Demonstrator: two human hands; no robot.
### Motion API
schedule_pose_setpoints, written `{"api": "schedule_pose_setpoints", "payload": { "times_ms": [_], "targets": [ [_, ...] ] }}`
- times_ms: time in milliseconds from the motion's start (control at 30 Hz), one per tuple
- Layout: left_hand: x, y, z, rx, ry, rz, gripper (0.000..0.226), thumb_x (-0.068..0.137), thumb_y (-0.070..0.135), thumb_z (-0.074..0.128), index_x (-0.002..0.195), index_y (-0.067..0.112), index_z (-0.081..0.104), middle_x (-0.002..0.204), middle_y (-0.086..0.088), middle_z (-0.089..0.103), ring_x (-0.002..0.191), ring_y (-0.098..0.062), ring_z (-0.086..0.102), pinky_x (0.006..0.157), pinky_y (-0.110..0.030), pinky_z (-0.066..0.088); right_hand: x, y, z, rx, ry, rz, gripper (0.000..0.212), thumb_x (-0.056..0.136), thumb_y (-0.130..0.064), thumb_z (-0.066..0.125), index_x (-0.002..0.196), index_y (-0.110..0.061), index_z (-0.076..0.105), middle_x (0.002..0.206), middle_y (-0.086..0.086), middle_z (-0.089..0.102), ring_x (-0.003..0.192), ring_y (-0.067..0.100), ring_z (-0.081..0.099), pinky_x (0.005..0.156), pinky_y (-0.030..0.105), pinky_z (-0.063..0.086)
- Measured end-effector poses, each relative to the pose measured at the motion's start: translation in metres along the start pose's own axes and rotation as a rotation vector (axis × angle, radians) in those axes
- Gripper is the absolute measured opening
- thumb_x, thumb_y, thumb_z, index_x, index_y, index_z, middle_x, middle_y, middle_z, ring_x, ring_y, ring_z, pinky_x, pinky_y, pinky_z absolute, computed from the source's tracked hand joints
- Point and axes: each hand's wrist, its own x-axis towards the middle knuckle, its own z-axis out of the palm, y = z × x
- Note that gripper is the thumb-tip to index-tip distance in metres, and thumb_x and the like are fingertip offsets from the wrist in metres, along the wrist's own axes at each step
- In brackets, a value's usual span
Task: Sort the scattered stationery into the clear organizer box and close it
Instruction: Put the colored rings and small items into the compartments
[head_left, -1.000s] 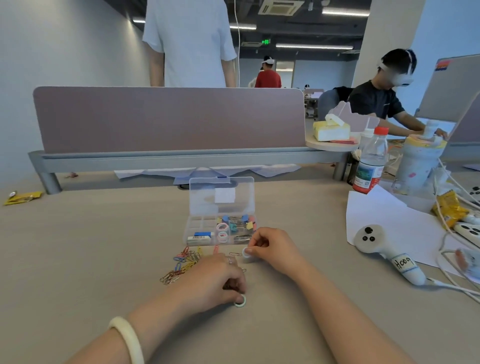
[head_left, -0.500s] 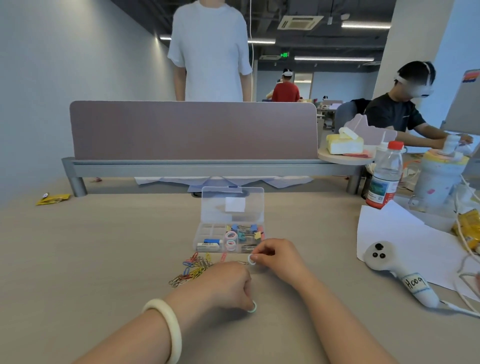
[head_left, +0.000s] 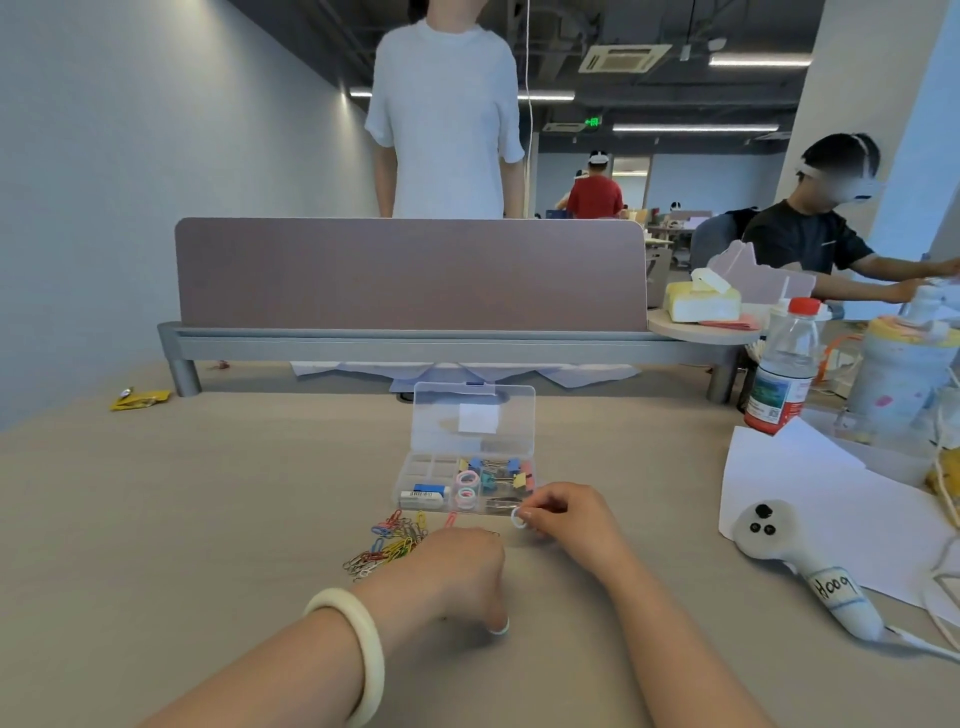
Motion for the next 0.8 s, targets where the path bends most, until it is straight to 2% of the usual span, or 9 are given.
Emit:
{"api": "schedule_pose_setpoints", "payload": {
  "times_ms": [100, 233, 367, 500, 567, 633, 733, 800],
  "targets": [
    [0.000, -0.002, 0.004, -0.040, 0.018, -0.026, 0.033, 0.068, 0.035, 0.064, 0.084, 0.007, 0.067, 0.079, -0.005, 0.058, 0.077, -0.026, 0.056, 0.071, -0.035, 0.050, -0.001, 0.000, 0.001, 0.038, -0.016, -0.013, 0.018, 0.076, -0.007, 0.069, 0.064, -0.020, 0.066, 0.059, -0.005, 0.062, 0.045, -0.005, 0.052, 0.055, 0.014, 0.044],
    [-0.001, -0.003, 0.009, -0.098, 0.065, -0.031, 0.031, 0.066, 0.035, 0.064, 0.079, 0.007, 0.067, 0.088, -0.011, 0.068, 0.081, -0.028, 0.061, 0.074, -0.037, 0.053, -0.002, -0.001, 0.002, 0.046, -0.033, -0.022, 0.024, 0.077, -0.006, 0.069, 0.061, -0.023, 0.063, 0.059, -0.004, 0.061, 0.044, -0.006, 0.052, 0.053, 0.011, 0.043],
    [-0.002, -0.008, 0.006, -0.241, 0.101, -0.065, 0.024, 0.068, 0.030, 0.063, 0.078, 0.008, 0.066, 0.078, -0.008, 0.069, 0.069, -0.019, 0.056, 0.063, -0.029, 0.045, -0.004, -0.004, 0.001, 0.079, -0.045, -0.019, 0.022, 0.077, -0.007, 0.068, 0.062, -0.022, 0.064, 0.059, -0.004, 0.062, 0.046, -0.004, 0.053, 0.051, 0.010, 0.042],
    [0.001, -0.026, -0.005, -0.467, 0.264, -0.130, 0.008, 0.070, 0.023, 0.063, 0.063, 0.019, 0.064, 0.066, 0.004, 0.061, 0.067, -0.012, 0.056, 0.066, -0.026, 0.046, -0.006, -0.009, 0.001, 0.134, -0.088, -0.013, 0.014, 0.078, -0.011, 0.069, 0.067, -0.020, 0.066, 0.063, -0.003, 0.064, 0.057, 0.005, 0.054, 0.059, 0.017, 0.044],
    [0.004, -0.037, -0.006, -0.548, 0.380, -0.180, 0.014, 0.070, 0.020, 0.064, 0.056, 0.021, 0.060, 0.063, 0.006, 0.060, 0.065, -0.012, 0.055, 0.068, -0.028, 0.048, -0.007, -0.010, 0.002, 0.171, -0.104, -0.012, 0.011, 0.078, -0.011, 0.069, 0.070, -0.019, 0.068, 0.065, -0.002, 0.065, 0.059, 0.005, 0.054, 0.061, 0.018, 0.044],
    [0.008, -0.044, -0.004, -0.618, 0.462, -0.216, 0.017, 0.072, 0.018, 0.064, 0.055, 0.021, 0.059, 0.062, 0.005, 0.060, 0.063, -0.011, 0.054, 0.067, -0.029, 0.046, -0.009, -0.012, 0.004, 0.211, -0.114, -0.014, 0.008, 0.077, -0.011, 0.070, 0.072, -0.016, 0.069, 0.066, -0.001, 0.065, 0.055, 0.000, 0.054, 0.059, 0.013, 0.045],
    [0.009, -0.044, 0.002, -0.748, 0.528, -0.219, 0.023, 0.075, 0.017, 0.066, 0.054, 0.021, 0.058, 0.056, 0.009, 0.055, 0.054, -0.002, 0.049, 0.054, -0.015, 0.038, -0.011, -0.015, 0.006, 0.246, -0.126, -0.018, 0.002, 0.078, -0.009, 0.069, 0.076, -0.009, 0.069, 0.065, 0.000, 0.064, 0.049, -0.004, 0.052, 0.055, 0.009, 0.044],
    [0.012, -0.041, 0.005, -0.822, 0.548, -0.184, 0.026, 0.077, 0.017, 0.066, 0.052, 0.022, 0.057, 0.051, 0.011, 0.051, 0.048, 0.002, 0.045, 0.049, -0.011, 0.033, -0.012, -0.016, 0.009, 0.264, -0.121, -0.028, 0.002, 0.078, -0.006, 0.068, 0.076, -0.005, 0.068, 0.062, 0.000, 0.063, 0.047, -0.003, 0.051, 0.054, 0.009, 0.043]
  ]
}}
